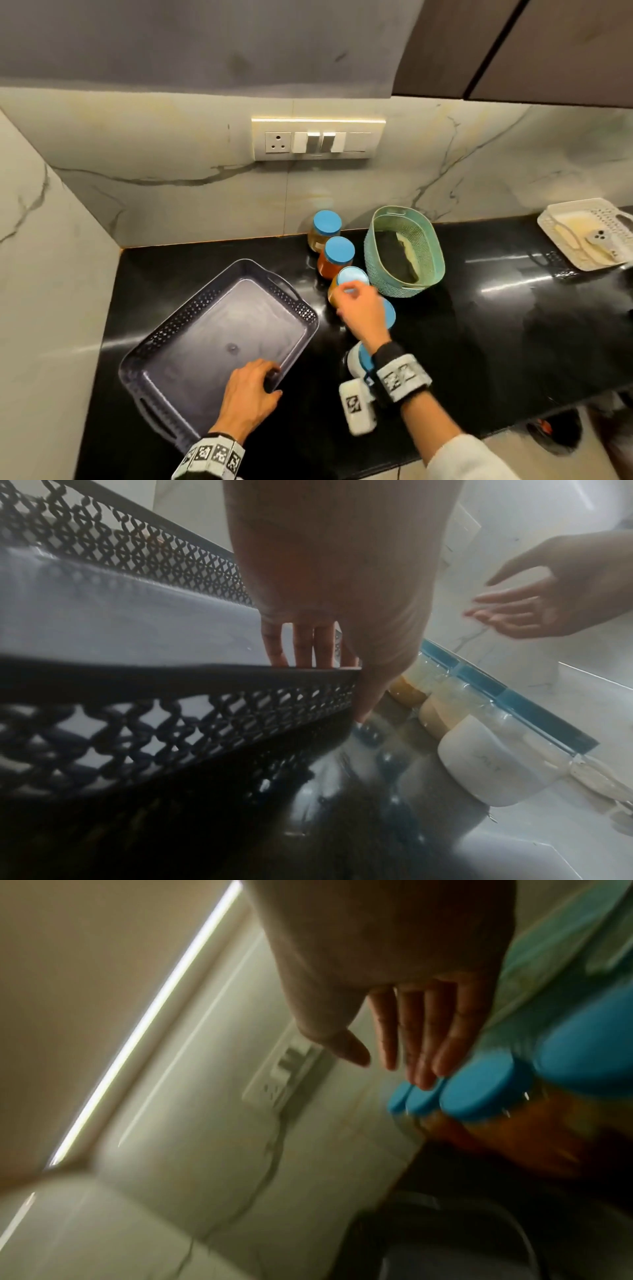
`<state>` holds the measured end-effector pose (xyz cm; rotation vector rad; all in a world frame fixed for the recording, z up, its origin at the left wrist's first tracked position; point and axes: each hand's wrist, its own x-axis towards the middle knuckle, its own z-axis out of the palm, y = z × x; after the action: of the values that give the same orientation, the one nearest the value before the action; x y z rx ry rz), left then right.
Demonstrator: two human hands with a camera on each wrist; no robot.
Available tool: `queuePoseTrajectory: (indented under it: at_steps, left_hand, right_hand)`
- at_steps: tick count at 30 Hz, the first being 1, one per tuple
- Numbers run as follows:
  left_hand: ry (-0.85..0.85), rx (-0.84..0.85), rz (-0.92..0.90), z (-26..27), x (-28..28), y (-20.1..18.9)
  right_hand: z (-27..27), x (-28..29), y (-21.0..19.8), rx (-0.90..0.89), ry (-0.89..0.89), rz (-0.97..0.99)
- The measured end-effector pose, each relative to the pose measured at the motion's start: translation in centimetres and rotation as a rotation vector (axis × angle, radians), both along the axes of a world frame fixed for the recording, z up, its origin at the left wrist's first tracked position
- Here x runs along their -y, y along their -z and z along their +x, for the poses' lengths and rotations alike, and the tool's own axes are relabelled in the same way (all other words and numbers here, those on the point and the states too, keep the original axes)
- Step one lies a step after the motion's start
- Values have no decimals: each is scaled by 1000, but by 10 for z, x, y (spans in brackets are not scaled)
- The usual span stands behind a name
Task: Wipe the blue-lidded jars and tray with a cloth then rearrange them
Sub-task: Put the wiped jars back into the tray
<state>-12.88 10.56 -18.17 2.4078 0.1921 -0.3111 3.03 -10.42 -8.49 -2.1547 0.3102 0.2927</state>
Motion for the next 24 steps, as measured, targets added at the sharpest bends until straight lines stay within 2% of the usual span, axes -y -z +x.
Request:
queuePoseTrajectory:
  at_steps: [2,5,9,13,15,20,24]
  left_hand:
    - [19,-10,-27,-4,-8,-4]
    - [29,-42,-56,-12,-28,-11]
    - [-92,-41,-8,-11,-62,-22]
    - [-339,116,130,-1,-106,-25]
    - [-405,170,201,9,-129,-24]
    - [-448,203,213,39,-175,-29]
    - [-405,231,219,42,-183,-24]
  right_hand:
    - [-23,-29,31,-199,-171,-186]
    - [-36,-59,62,-262,-203,-219]
    - [-29,-80,79,-352,-81,25]
    - [-33,-121,93,-399,44,323]
    - [-33,-147,100,-412,134,458]
    - [-26,-190,100,-367,245,595]
    - [-29,-179,83,-424,203,634]
